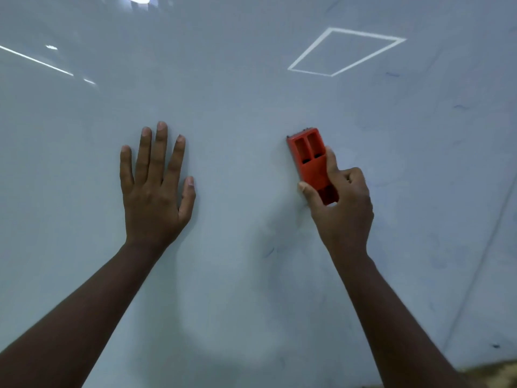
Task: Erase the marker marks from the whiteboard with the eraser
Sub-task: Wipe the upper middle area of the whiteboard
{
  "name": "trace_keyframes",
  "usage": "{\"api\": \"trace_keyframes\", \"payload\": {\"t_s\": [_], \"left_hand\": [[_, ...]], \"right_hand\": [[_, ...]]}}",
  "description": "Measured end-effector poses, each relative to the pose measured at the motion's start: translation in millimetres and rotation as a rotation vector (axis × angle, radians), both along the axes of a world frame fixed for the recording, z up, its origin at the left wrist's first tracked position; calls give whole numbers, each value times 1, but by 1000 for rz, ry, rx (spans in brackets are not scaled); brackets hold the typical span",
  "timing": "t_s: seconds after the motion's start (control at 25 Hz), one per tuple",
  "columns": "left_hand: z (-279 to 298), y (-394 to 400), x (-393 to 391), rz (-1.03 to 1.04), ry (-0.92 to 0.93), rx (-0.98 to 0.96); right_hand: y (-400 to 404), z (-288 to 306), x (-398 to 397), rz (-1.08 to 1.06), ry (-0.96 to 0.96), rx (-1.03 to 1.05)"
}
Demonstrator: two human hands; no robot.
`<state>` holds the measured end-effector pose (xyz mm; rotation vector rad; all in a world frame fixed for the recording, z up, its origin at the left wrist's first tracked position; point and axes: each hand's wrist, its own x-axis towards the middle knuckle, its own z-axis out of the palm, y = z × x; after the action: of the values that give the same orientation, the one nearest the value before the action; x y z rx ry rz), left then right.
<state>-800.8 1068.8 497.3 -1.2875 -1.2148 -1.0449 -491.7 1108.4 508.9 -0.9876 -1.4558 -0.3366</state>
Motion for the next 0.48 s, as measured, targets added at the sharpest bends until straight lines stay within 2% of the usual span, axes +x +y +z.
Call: {"api": "trace_keyframes", "payload": {"t_s": [0.16, 0.24, 0.48], "left_hand": [[-25, 0, 5, 0, -39, -19], [-30, 1, 6, 0, -52, -30], [-46, 1, 11, 2, -80, -45]], "right_hand": [[-3, -27, -16, 65, 98, -27], [-8, -41, -30, 97, 87, -22], [-30, -114, -74, 86, -216, -10]]}}
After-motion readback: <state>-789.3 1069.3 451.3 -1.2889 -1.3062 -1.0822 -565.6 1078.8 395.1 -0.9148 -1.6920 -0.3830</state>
